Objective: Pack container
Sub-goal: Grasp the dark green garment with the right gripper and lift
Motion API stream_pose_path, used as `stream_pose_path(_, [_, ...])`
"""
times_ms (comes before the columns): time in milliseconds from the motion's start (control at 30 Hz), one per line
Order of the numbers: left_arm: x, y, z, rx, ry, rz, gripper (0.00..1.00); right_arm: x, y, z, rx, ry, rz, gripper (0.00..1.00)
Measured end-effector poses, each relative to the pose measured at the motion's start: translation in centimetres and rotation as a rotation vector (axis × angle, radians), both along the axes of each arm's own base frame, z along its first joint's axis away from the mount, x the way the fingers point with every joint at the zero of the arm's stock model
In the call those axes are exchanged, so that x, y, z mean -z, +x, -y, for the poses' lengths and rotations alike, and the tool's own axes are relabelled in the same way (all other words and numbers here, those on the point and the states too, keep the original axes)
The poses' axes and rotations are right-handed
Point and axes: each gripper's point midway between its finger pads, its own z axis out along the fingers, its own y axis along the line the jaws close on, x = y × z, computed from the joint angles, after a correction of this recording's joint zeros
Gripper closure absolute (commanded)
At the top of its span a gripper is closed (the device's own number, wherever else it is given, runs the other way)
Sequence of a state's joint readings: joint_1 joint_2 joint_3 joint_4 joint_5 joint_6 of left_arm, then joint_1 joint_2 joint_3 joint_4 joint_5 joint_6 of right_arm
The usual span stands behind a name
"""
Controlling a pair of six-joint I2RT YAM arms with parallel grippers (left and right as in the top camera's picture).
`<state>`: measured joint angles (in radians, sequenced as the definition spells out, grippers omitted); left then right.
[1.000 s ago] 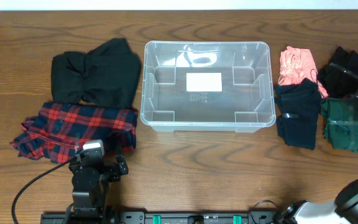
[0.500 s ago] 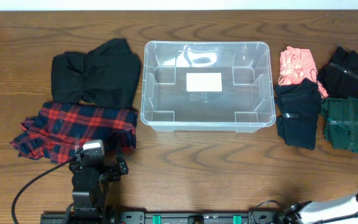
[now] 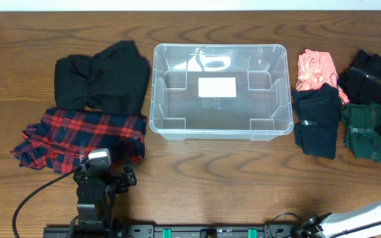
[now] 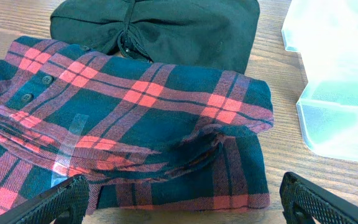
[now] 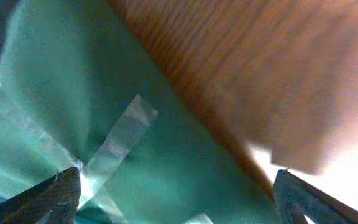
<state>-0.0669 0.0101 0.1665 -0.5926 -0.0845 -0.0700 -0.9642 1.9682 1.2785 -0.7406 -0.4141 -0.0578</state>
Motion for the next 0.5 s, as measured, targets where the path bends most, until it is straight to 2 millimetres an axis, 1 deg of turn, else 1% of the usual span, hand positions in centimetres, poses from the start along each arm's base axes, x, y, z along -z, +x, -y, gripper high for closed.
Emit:
stream_pose_path(67, [0.0,0.0,0.0,0.000,0.000,0.000,0.02,0.7,0.5,-0.6,-0.023,0.016,-0.006,0.14])
stream_pose_path(133, [0.0,0.0,0.0,0.000,0.000,0.000,0.02,0.7,0.9,-0.9,-0.040,0.012,-0.004,0.24])
stream_pose_path(167, [0.0,0.0,0.0,0.000,0.000,0.000,0.02,0.7,1.0,-1.1,-0.046,0.016,-0.002,0.32])
stream_pose_path(200, [0.0,0.0,0.0,0.000,0.000,0.000,0.02,0.8,1.1,-1.3,-0.050,0.022,-0.001,0.43])
stream_pose_path(233, [0.0,0.0,0.0,0.000,0.000,0.000,0.02,0.9,1.2,-1.5,-0.051,0.031,0.000,0.56])
stream_pose_path(300, [0.0,0.0,0.0,0.000,0.000,0.000,0.02,1.0,1.0,-1.9,-0.047,0.054,-0.006,0.75])
stream_pose_path(433, [0.0,0.0,0.0,0.000,0.000,0.000,0.02,0.7,0.9,-2.9,-0.023,0.112,-0.006,0.93])
stream_pose_path(500, [0.0,0.0,0.0,0.000,0.000,0.000,0.02,0.1,1.0,-3.2,-0.006,0.132,0.007,0.97])
